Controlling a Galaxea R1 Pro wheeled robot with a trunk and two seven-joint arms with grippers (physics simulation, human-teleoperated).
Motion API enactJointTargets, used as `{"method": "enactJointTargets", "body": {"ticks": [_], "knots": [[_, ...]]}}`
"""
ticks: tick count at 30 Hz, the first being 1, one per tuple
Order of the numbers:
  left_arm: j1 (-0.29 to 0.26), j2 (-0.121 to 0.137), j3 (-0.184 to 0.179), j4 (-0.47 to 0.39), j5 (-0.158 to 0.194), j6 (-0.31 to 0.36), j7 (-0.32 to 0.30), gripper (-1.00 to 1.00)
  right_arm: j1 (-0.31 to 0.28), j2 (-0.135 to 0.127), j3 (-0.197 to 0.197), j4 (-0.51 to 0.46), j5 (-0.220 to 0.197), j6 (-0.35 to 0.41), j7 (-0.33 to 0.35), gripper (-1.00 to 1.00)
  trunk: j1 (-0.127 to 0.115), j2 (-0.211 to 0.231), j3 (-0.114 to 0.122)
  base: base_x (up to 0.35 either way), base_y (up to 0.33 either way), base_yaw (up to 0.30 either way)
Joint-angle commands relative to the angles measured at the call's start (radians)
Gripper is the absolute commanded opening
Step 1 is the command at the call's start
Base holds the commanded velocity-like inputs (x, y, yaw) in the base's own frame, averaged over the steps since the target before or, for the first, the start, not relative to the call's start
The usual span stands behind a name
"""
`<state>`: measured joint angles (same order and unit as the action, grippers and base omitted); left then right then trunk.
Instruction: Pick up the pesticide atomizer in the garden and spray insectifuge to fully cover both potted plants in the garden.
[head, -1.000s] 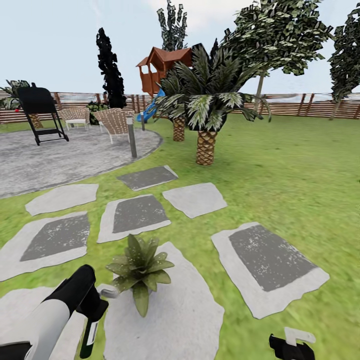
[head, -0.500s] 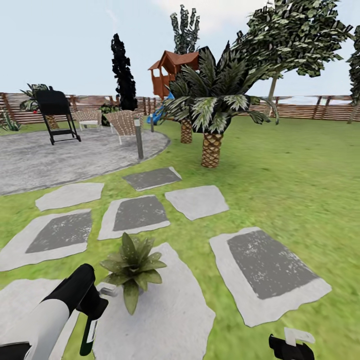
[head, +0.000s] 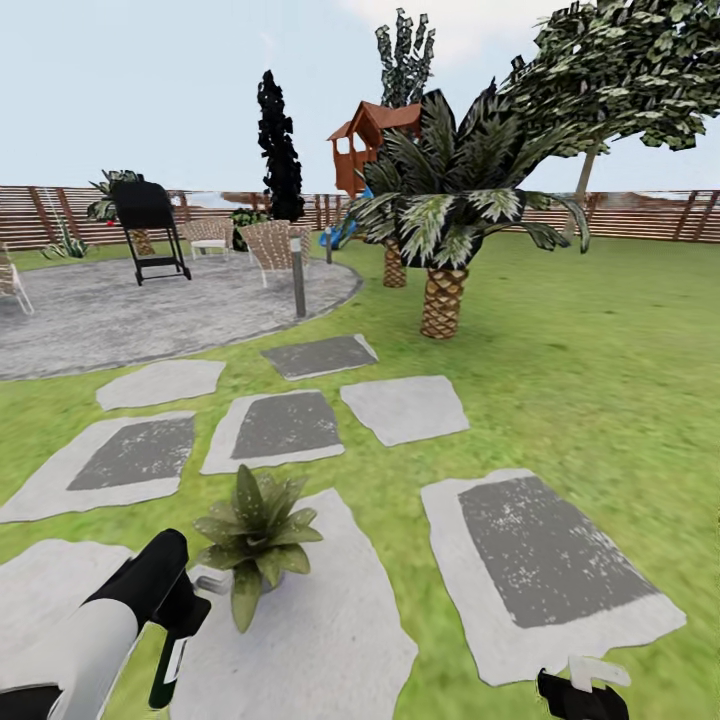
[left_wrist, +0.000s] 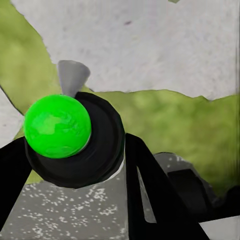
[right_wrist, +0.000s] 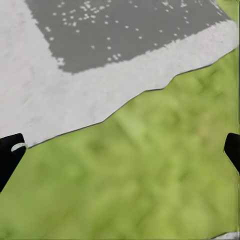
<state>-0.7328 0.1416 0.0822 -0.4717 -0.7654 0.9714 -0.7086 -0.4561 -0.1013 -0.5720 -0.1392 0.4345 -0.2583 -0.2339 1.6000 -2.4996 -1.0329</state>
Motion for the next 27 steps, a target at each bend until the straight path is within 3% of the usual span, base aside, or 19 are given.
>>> {"method": "enactJointTargets", "body": {"ticks": [1,6,12,14,18,24,27], "knots": [[0.0,-0.001,0.008,-0.002,-0.01,0.003,-0.009,-1.0,-0.001,0.0,-0.008,0.002,0.01,-0.004,-0.002,1.0,0.0,0.0,-0.001,0.135,-0.272,0.004],[0.0,0.003,0.016,-0.001,-0.009,0.003,-0.004,-1.0,-0.001,0.0,-0.008,0.002,0.01,-0.004,-0.002,1.0,0.0,0.0,-0.001,0.105,-0.272,0.07],[0.0,0.009,0.018,-0.011,-0.009,0.003,-0.003,-1.0,-0.001,0.0,-0.008,0.003,0.01,-0.004,-0.002,1.0,0.0,0.0,-0.001,-0.018,-0.275,0.259],[0.0,0.011,0.036,-0.012,-0.009,0.002,-0.003,-1.0,-0.001,0.0,-0.008,0.002,0.01,-0.004,-0.002,1.0,0.0,0.0,-0.001,-0.096,-0.275,0.275],[0.031,0.014,0.047,-0.016,-0.01,-0.02,0.0,-1.0,-0.001,0.0,-0.008,0.003,0.01,-0.004,-0.002,1.0,0.0,0.0,-0.001,-0.095,-0.275,0.275],[0.055,0.011,0.051,-0.013,-0.005,-0.045,0.059,-1.0,-0.001,-0.001,-0.008,0.003,0.011,-0.004,-0.003,1.0,0.0,0.0,-0.001,0.0,-0.282,0.176],[0.056,0.009,0.082,-0.016,0.014,-0.046,0.067,-1.0,-0.001,-0.004,-0.008,0.003,0.012,-0.004,-0.003,1.0,0.0,0.0,-0.001,0.149,-0.217,0.016]]}}
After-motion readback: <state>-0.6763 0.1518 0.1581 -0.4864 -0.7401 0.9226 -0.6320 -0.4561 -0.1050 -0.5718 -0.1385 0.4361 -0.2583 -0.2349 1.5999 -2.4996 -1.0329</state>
